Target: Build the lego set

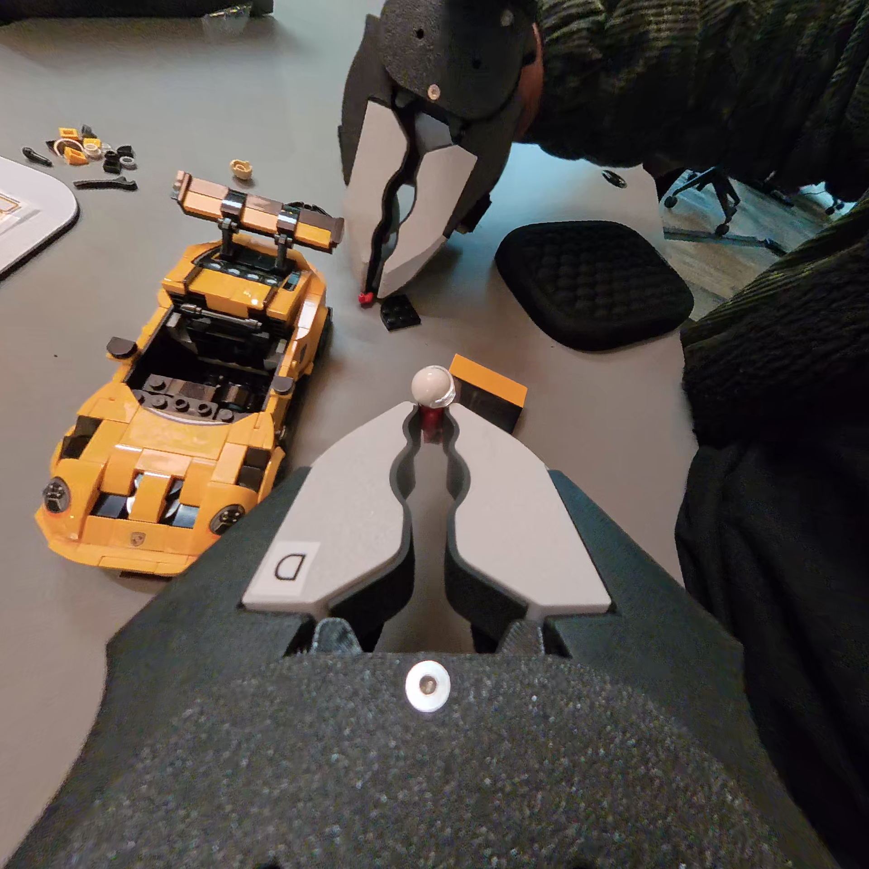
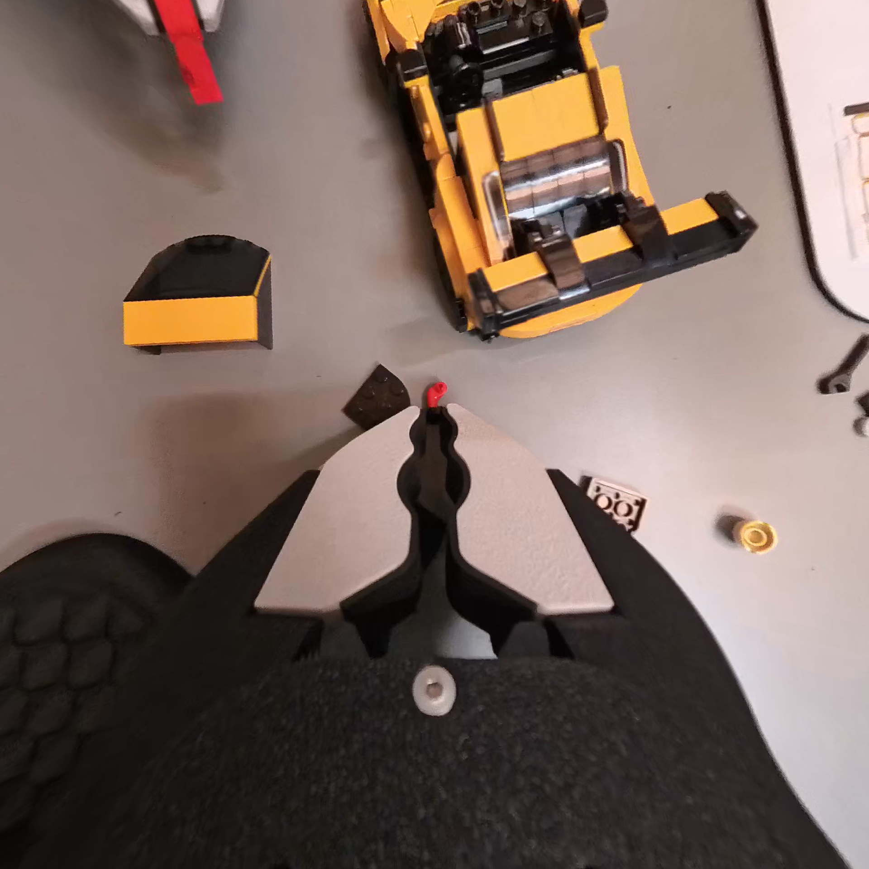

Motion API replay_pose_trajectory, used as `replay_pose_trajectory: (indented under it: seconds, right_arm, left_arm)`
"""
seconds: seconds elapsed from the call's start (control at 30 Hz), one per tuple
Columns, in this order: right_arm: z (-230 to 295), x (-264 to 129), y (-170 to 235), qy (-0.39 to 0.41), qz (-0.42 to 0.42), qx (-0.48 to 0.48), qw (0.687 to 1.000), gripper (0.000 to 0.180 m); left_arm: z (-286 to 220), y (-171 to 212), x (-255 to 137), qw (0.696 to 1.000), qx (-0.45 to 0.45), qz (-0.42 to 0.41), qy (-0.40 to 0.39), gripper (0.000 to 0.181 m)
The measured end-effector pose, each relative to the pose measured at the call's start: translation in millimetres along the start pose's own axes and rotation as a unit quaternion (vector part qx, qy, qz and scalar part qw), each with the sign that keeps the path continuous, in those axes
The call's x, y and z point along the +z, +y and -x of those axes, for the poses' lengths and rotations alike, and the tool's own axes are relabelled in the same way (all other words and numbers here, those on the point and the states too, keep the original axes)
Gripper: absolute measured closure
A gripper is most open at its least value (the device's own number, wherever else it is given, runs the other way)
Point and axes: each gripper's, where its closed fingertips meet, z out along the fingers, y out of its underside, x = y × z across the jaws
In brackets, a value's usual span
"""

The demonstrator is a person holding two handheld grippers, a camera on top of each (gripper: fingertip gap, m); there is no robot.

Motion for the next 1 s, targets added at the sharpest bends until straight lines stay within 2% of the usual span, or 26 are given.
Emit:
replay_pose_trajectory:
  seconds: [0.1, 0.2, 0.27, 0.37, 0.43, 0.5, 0.57, 0.67, 0.77, 1.0]
  right_arm:
    - [2.6, -8.8, -2.9, 0.077, 0.011, -0.071, 0.994, 0.175]
    - [7.2, -22.5, -5.9, 0.172, 0.047, -0.152, 0.972, 0.175]
    - [10.0, -31.2, -3.2, 0.235, 0.087, -0.215, 0.944, 0.175]
    - [11.8, -37.9, 9.6, 0.310, 0.172, -0.308, 0.883, 0.175]
    - [14.6, -36.3, 21.7, 0.325, 0.223, -0.346, 0.851, 0.175]
    - [21.7, -32.7, 29.9, 0.318, 0.254, -0.370, 0.835, 0.175]
    - [35.7, -29.9, 24.4, 0.306, 0.246, -0.384, 0.836, 0.175]
    - [56.2, -35.1, 6.9, 0.294, 0.207, -0.363, 0.860, 0.173]
    - [62.7, -46.7, 4.8, 0.299, 0.199, -0.330, 0.873, 0.164]
    - [82.5, -49.1, 7.0, 0.300, 0.189, -0.323, 0.877, 0.164]
  left_arm:
    - [-1.9, 0.0, 0.4, 1.000, 0.002, 0.000, 0.003, 0.173]
    - [-3.3, -0.2, 0.9, 1.000, 0.004, 0.000, 0.005, 0.173]
    - [-4.2, -0.2, 1.2, 1.000, 0.006, 0.001, 0.005, 0.173]
    - [-6.3, -0.2, 1.9, 1.000, 0.011, 0.002, 0.005, 0.173]
    - [-8.2, 0.2, 2.9, 1.000, 0.016, 0.004, 0.006, 0.173]
    - [-9.9, 1.9, 4.6, 1.000, 0.021, 0.009, 0.005, 0.173]
    - [-10.9, 3.5, 6.0, 1.000, 0.027, 0.014, 0.003, 0.173]
    - [-11.6, 4.2, 6.4, 0.999, 0.031, 0.017, 0.001, 0.173]
    - [-12.9, 2.8, 5.4, 0.999, 0.035, 0.015, 0.000, 0.173]
    - [-11.6, 6.1, 7.1, 0.999, 0.038, 0.023, -0.005, 0.173]
